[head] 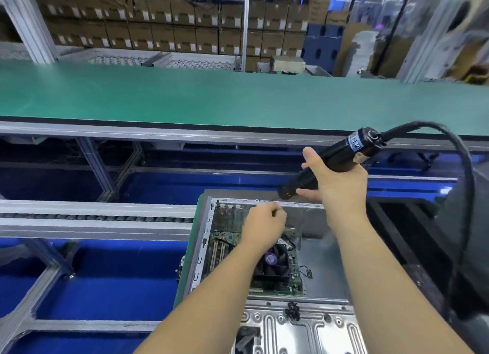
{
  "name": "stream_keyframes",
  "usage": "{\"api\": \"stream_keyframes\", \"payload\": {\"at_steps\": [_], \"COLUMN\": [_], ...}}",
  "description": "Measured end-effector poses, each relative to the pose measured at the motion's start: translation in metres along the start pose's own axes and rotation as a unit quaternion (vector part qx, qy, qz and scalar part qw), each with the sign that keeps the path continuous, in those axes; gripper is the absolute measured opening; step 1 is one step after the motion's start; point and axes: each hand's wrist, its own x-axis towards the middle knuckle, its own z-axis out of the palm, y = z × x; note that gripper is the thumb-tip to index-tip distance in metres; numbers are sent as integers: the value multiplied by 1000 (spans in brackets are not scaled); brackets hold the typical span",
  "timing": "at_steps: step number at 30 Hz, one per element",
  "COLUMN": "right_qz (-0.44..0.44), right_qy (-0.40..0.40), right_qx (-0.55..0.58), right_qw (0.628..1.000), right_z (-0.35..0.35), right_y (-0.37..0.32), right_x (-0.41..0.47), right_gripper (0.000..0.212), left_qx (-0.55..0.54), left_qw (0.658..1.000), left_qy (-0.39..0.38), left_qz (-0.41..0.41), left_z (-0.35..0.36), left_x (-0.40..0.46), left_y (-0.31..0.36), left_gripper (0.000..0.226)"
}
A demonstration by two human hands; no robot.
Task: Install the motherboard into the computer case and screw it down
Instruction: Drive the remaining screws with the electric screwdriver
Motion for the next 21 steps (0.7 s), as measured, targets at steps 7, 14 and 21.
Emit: {"api": "stream_keyframes", "payload": {"at_steps": [7, 14, 21], "right_qz": [80, 208, 153], "right_qy": [151, 147, 64], "right_qx": [241, 274, -144], "right_qw": [955, 927, 975], "right_z": [-56, -107, -151], "right_y": [-11, -10, -19], "right_x": [-19, -39, -59], "right_gripper": [46, 58, 19], "left_qx": [-452, -605, -510], "left_qw": [872, 768, 845], "left_qy": [-144, -143, -57], "left_qz": [-123, -152, -150], "left_z": [20, 60, 69], "left_x": [-5, -32, -41], "left_y": [86, 119, 150], "left_gripper": [10, 26, 22]}}
